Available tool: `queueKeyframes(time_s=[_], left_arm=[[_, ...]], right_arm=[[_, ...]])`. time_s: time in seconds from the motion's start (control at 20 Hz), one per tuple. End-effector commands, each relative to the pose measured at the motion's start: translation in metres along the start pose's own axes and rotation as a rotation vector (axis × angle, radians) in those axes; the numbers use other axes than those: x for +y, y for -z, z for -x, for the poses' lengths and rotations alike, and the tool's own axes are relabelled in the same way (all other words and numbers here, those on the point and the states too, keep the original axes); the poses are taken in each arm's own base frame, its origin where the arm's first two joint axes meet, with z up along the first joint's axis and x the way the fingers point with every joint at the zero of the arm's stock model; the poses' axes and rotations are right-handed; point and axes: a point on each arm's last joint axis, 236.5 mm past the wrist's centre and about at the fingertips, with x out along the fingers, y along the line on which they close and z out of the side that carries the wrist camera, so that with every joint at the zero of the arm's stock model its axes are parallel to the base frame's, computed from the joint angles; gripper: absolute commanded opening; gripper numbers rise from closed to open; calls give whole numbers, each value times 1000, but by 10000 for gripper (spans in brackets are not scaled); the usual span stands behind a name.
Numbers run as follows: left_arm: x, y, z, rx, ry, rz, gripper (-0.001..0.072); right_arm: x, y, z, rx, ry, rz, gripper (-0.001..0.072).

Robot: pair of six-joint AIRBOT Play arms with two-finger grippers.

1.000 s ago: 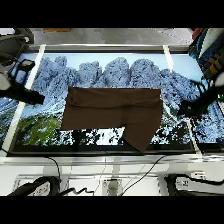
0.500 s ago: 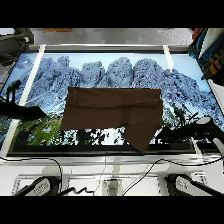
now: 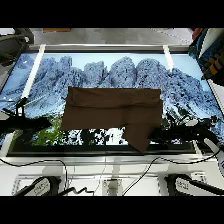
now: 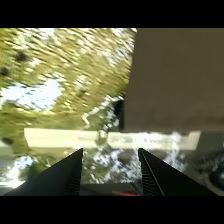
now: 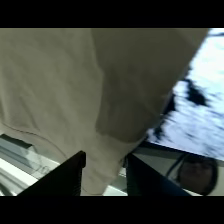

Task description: Fold the clothes and pants, and hang the long-sleeved shirts on hangers.

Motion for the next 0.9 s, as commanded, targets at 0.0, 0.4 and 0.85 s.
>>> queueKeyframes(time_s=[0.0, 0.4, 0.85], left_arm=[[0, -1, -10, -11, 19, 55, 425], [-26, -1, -48, 48, 205, 190, 475], [-40, 15, -100, 132, 185, 59, 223]], right_arm=[[-4, -6, -6, -16, 10, 16, 213], [-2, -9, -5, -29, 1, 26, 20], [8, -24, 4, -60, -8, 68, 20]])
